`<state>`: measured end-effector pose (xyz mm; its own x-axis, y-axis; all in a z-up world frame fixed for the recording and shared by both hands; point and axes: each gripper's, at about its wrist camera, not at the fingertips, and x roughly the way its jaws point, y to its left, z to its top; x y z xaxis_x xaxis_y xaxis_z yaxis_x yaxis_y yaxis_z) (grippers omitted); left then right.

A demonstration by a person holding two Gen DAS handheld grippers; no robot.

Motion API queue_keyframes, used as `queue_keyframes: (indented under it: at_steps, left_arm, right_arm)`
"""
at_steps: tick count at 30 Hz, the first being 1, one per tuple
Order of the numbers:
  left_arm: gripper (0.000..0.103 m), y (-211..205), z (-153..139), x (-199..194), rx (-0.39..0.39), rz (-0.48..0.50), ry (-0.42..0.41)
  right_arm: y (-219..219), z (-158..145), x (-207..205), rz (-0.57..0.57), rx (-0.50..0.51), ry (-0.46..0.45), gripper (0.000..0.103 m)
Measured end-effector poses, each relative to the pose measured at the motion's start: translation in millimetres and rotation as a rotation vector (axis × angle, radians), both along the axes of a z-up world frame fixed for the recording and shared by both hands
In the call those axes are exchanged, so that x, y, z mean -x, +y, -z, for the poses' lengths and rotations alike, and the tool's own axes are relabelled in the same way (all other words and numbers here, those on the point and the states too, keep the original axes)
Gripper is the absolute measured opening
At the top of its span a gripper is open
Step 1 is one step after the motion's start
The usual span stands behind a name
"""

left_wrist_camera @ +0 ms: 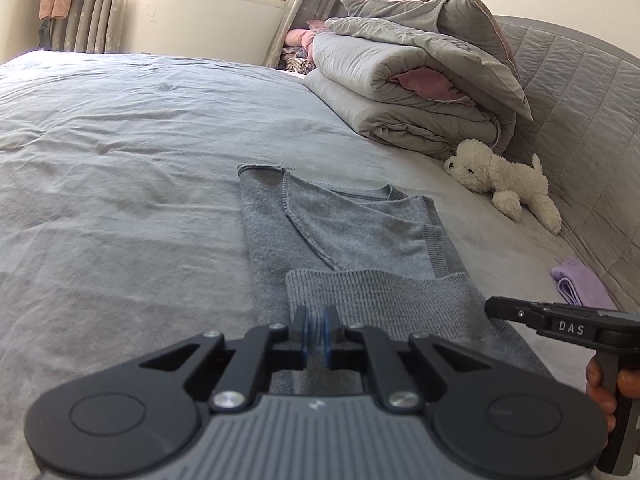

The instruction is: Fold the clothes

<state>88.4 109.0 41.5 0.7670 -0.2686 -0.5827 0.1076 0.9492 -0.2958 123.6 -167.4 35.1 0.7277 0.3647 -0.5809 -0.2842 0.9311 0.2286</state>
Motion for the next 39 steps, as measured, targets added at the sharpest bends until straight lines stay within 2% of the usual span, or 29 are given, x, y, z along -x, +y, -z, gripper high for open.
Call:
queue_keyframes:
  at_steps: [1,2,3,5,6,7,8,9,11,13,18,25,28,31,34,37,38,39]
  left_arm:
    - [0.007,1.2,0.3,-1.0,0.013,0.000,0.007]
    - [0.011,2.9,0.5,-1.9,0.027,0.003,0.012]
    - [0.014,4.1,1.0,-2.8,0.039,0.009,0.019]
    - [0.026,4.6,3.0,-4.6,0.046,0.017,0.032]
    - [0.028,4.3,4.3,-5.4,0.045,0.021,0.039]
    - [0.028,3.9,5.6,-6.3,0.042,0.024,0.045]
    - [0.027,2.7,6.8,-6.8,0.032,0.030,0.049]
    - [0.019,1.4,6.7,-6.8,0.018,0.036,0.048]
    - [0.011,-3.5,4.0,-4.6,-0.030,0.050,0.028]
    - [0.007,-4.4,0.1,-2.6,-0.045,0.054,0.004]
    - [0.006,-6.2,-9.6,3.1,-0.061,0.060,-0.065]
    - [0.006,4.7,-17.0,3.6,0.018,0.015,-0.103]
    - [0.006,9.5,-17.8,2.5,0.049,-0.011,-0.110]
    - [0.006,4.7,-11.6,-1.1,0.016,-0.012,-0.080]
    - [0.007,-3.3,-0.5,-4.2,-0.055,-0.004,-0.031]
    - [0.012,0.2,2.4,-5.7,-0.064,-0.030,-0.004]
    - [0.018,2.6,2.3,-5.9,-0.060,-0.042,0.001]
    - [0.021,5.7,1.1,-5.3,-0.052,-0.055,0.001]
  right_arm:
    - [-0.1,1.8,-0.9,-0.001,-0.011,0.017,0.029]
    - [1.2,2.7,-0.7,-0.007,-0.007,0.024,0.042]
    - [2.5,3.6,-0.6,-0.014,-0.004,0.032,0.044]
    - [5.4,5.5,0.0,-0.026,0.006,0.043,0.044]
    - [7.9,6.2,1.4,-0.030,0.025,0.033,0.044]
    - [11.2,6.2,2.9,-0.033,0.048,0.019,0.042]
    - [14.1,6.0,4.4,-0.036,0.070,0.006,0.034]
    - [16.0,5.2,5.8,-0.040,0.089,-0.006,0.029]
    - [19.8,3.2,8.7,-0.037,0.132,-0.033,0.018]
    - [19.3,1.8,10.9,-0.026,0.154,-0.061,0.010]
    - [24.2,-4.9,19.8,0.003,0.210,-0.166,0.007]
    - [31.0,-18.8,31.2,0.017,0.252,-0.329,0.006]
    - [32.3,-22.4,29.9,0.030,0.261,-0.360,0.006]
    - [33.2,-11.2,15.0,0.029,0.276,-0.274,0.006]
    - [35.1,15.5,0.2,0.010,0.287,-0.127,0.007]
    - [36.3,12.6,2.5,0.023,0.291,-0.128,0.011]
    - [36.0,9.5,3.3,0.029,0.288,-0.130,0.018]
    - [33.8,5.4,4.5,0.042,0.277,-0.132,0.019]
